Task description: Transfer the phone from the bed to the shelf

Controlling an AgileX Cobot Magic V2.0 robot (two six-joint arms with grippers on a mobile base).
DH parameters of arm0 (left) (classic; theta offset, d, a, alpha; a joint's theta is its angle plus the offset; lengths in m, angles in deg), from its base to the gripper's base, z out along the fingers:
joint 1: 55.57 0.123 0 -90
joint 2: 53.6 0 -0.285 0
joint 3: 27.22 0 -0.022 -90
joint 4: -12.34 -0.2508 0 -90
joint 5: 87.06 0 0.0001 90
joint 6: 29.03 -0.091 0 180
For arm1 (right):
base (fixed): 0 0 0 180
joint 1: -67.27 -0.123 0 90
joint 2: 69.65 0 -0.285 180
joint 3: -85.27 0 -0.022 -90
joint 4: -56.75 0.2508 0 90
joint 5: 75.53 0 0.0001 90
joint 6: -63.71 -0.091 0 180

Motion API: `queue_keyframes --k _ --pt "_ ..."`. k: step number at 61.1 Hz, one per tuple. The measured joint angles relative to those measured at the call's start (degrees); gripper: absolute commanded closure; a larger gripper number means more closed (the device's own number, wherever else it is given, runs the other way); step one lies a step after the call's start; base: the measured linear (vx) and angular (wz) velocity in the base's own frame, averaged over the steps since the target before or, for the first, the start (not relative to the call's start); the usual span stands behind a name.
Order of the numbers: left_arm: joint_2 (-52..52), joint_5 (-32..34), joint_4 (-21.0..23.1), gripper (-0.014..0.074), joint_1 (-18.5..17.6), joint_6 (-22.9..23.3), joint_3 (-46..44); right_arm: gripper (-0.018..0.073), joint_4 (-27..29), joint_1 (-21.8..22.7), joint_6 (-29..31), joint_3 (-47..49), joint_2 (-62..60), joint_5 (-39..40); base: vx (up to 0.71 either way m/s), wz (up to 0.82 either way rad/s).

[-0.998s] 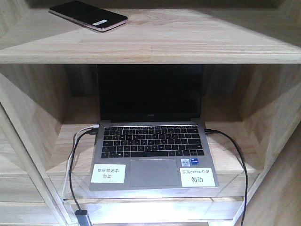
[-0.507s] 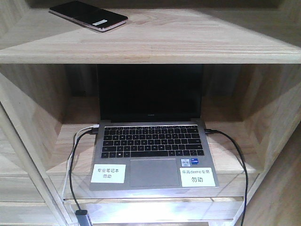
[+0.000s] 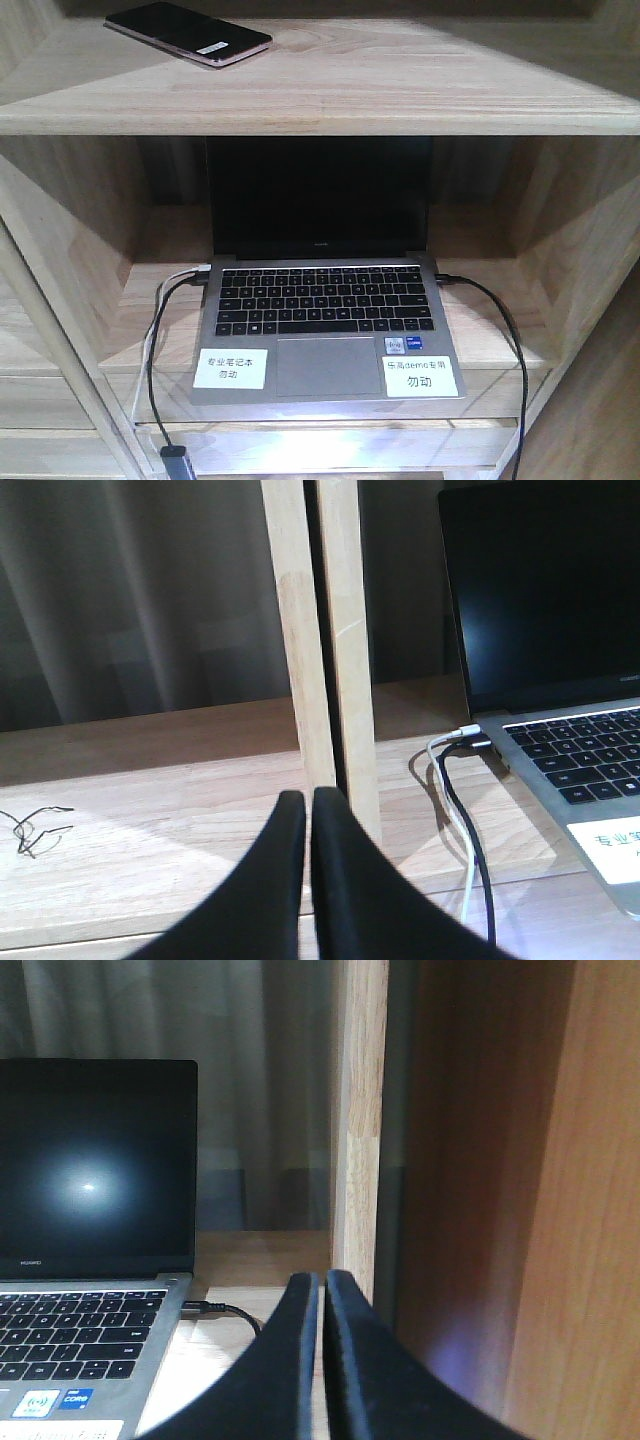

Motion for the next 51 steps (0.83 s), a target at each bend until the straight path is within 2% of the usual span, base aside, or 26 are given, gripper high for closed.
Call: queue_keyframes --k 51 --pt "0.00 0.00 0.00 0.0595 0.00 0.00 0.00 0.0566 0.00 0.00 0.00 0.00 0.00 -0.35 0.00 0.00"
